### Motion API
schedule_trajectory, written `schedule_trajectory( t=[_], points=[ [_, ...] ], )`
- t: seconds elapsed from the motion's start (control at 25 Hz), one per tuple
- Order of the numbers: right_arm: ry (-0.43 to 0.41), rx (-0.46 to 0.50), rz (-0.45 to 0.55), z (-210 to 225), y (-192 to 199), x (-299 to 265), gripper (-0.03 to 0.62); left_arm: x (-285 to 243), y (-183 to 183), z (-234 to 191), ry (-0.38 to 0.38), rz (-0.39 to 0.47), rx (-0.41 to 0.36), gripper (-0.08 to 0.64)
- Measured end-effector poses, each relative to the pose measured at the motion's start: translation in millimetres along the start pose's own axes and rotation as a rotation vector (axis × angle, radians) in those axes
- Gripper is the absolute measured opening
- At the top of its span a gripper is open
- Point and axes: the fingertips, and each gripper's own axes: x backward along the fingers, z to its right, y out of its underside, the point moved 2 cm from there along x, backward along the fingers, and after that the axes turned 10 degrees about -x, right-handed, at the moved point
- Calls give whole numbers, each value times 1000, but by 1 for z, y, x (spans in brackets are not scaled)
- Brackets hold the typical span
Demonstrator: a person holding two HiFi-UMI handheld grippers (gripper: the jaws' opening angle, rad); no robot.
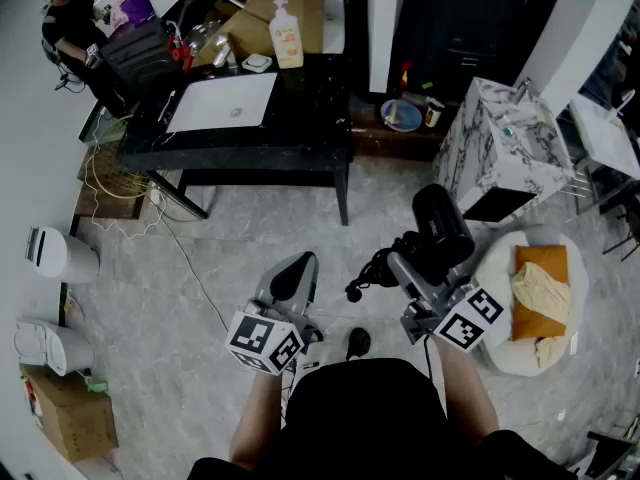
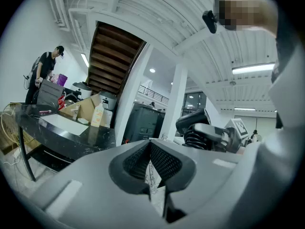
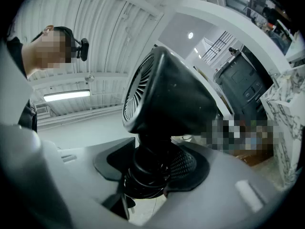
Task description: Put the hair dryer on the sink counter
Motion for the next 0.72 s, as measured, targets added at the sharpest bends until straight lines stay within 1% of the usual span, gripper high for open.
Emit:
schedule_trajectory(
  t=[0.36,0.48,0.64,0.72],
  points=[
    [-18,-25,12,-1,-3,5,216,9,0,6,-14,-7,4,-2],
    [-30,-47,15,-1,-3,11,216,12,2,13,-21,-14,0,-2],
    [-72,-114,28,-1,-4,17,218,12,2,21,-29,-20,-5,-2],
    [-71,-106,21,1,-3,18,218,11,1,25,-30,-18,-9,-2]
  ],
)
